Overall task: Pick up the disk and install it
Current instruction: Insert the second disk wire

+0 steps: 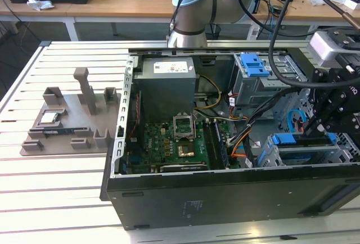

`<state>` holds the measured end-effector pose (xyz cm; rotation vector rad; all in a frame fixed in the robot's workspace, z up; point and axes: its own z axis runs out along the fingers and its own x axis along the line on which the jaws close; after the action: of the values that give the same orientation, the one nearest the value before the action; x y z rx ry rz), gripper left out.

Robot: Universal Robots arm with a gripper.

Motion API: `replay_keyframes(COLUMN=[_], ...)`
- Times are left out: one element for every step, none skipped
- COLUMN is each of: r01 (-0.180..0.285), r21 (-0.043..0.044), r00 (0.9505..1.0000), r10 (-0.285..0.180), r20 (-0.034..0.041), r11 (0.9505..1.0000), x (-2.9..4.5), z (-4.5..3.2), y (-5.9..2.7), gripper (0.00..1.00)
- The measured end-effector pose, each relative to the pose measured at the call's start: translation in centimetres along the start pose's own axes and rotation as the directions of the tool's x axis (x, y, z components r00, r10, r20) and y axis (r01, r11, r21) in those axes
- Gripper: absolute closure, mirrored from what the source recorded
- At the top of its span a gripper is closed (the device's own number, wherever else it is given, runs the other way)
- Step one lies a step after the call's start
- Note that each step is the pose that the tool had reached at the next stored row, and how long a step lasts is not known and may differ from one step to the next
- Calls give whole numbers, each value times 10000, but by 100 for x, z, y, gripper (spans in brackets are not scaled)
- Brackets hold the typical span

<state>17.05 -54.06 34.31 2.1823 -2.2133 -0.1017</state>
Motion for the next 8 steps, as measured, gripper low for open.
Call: replay_keyframes(r01=[2,6,11,12,14,16,15,16], r21=[0,-1,-1,-1,-1,-1,0,-1], r00=[10000,10000,10000,10000,10000,10000,10000,10000], r10=[-2,-6,-11,-12,-14,-16,-15,-16], r20=[1,12,10,1,4,5,0,0], r11=[10000,10000,10000,10000,10000,10000,10000,10000], x=[0,-1,-1,-1,-1,-1,1,4], z=[0,-11,-33,-47,-56,-57,-60,-60], y=[0,1,3,4,5,4,4,4], gripper=[84,84,84,84,84,84,84,84])
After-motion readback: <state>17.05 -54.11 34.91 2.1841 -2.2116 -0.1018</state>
